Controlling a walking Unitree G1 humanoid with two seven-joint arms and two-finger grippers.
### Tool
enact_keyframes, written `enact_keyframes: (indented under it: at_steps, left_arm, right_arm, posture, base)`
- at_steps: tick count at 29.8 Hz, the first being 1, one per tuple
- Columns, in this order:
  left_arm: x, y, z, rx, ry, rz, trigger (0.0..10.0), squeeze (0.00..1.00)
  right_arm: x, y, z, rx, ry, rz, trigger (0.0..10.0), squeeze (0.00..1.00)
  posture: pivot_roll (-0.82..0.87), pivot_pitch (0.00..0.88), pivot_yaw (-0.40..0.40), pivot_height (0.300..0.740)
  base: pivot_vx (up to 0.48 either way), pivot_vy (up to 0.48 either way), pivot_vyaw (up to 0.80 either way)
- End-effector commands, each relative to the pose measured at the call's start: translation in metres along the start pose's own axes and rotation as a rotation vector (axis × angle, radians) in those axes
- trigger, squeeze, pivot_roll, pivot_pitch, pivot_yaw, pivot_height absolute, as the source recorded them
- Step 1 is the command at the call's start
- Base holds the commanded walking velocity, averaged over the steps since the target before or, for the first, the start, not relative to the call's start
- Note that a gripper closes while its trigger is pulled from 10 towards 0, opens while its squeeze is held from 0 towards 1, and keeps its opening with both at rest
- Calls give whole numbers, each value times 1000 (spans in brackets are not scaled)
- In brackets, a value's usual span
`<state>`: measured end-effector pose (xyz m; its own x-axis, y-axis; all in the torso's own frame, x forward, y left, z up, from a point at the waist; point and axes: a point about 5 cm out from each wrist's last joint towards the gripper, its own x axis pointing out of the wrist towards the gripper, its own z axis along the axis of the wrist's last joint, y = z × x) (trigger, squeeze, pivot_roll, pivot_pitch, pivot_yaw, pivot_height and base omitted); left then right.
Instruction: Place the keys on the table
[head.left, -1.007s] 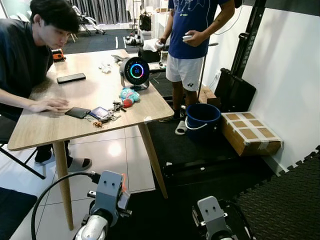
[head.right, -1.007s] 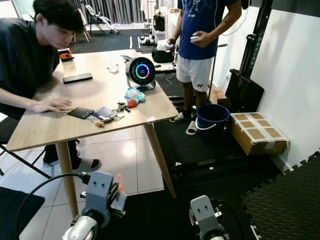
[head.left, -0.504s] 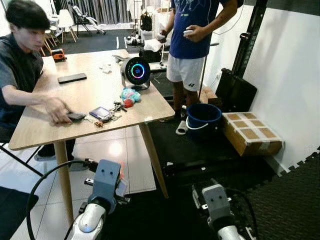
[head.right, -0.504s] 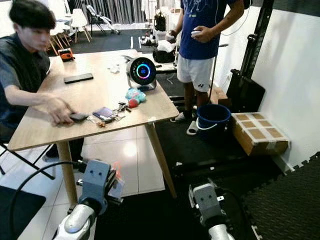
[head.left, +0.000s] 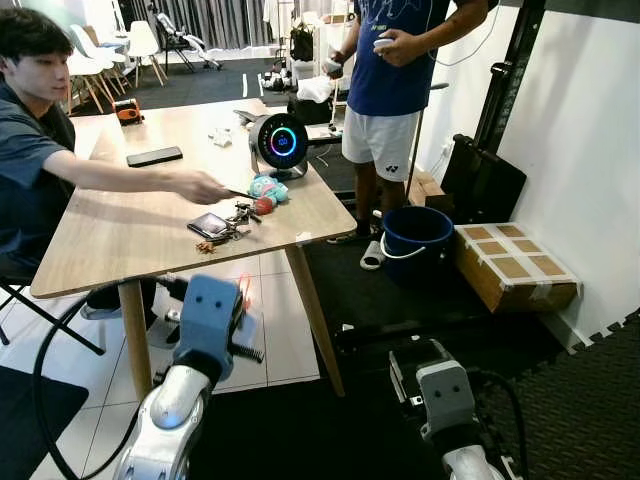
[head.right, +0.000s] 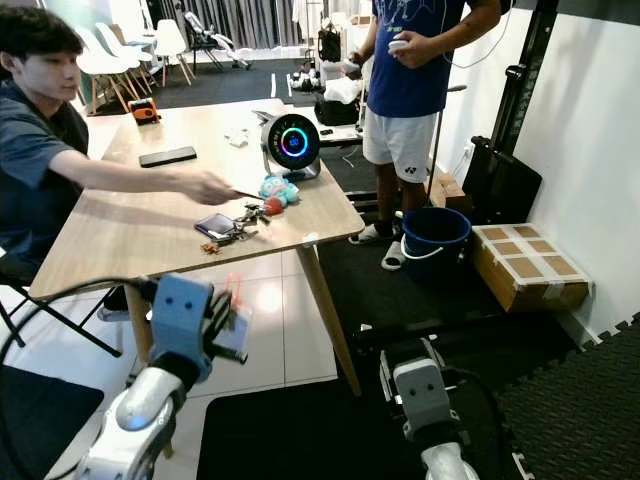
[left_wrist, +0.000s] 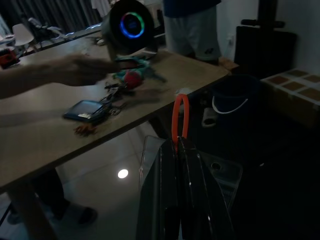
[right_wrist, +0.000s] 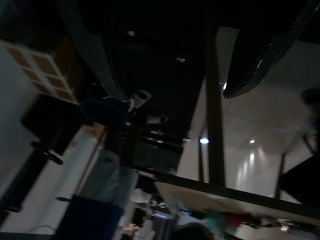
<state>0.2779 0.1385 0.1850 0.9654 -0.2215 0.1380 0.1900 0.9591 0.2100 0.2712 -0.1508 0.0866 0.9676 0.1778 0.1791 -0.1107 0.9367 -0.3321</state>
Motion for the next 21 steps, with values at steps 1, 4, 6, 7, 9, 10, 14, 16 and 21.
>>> enact_keyframes:
  at_steps: [1, 4, 6, 7, 9, 10, 14, 16, 21]
  left_arm:
    - [-3, -5, -12, 23, 81, -57, 10000, 0]
    - [-6, -9, -21, 15, 118, -78, 10000, 0]
    - [-11, -13, -36, -13, 177, -76, 10000, 0]
    - [-14, -14, -45, -26, 212, -74, 10000, 0]
    - [-17, -17, -56, -22, 253, -70, 10000, 0]
    - [-17, -17, -56, -22, 253, -70, 10000, 0]
    - [-17, -17, -57, -26, 264, -68, 10000, 0]
    - [-17, -14, -55, -20, 259, -66, 10000, 0]
    - [-13, -6, -45, 21, 223, -57, 10000, 0]
  right_arm:
    - [7, 4, 9, 38, 10, 23, 10000, 0]
    - [13, 4, 17, 73, 2, 18, 10000, 0]
    - [19, 3, 24, 84, -18, 1, 10000, 0]
    - [22, 2, 28, 82, -32, -4, 10000, 0]
    - [26, 2, 32, 80, -50, -12, 10000, 0]
    - [26, 2, 32, 80, -50, -12, 10000, 0]
    - [30, 2, 40, 81, -71, -9, 10000, 0]
    - [32, 2, 47, 72, -94, 0, 10000, 0]
    - [35, 6, 58, 106, -106, 19, 10000, 0]
  posture:
    - [97, 102, 66, 740]
    - [96, 102, 67, 740]
    - [94, 102, 71, 740]
    - [90, 105, 74, 740]
    - [90, 107, 80, 740]
    - [90, 107, 80, 740]
    - [94, 108, 86, 740]
    - [102, 110, 92, 740]
    - [114, 111, 97, 740]
  base:
    - [0, 0, 0]
    - [0, 0, 0]
    - [0, 0, 0]
    - [0, 0, 0]
    - [0, 0, 0]
    - [0, 0, 0]
    - [0, 0, 0]
    - [0, 0, 0]
    - [0, 0, 0]
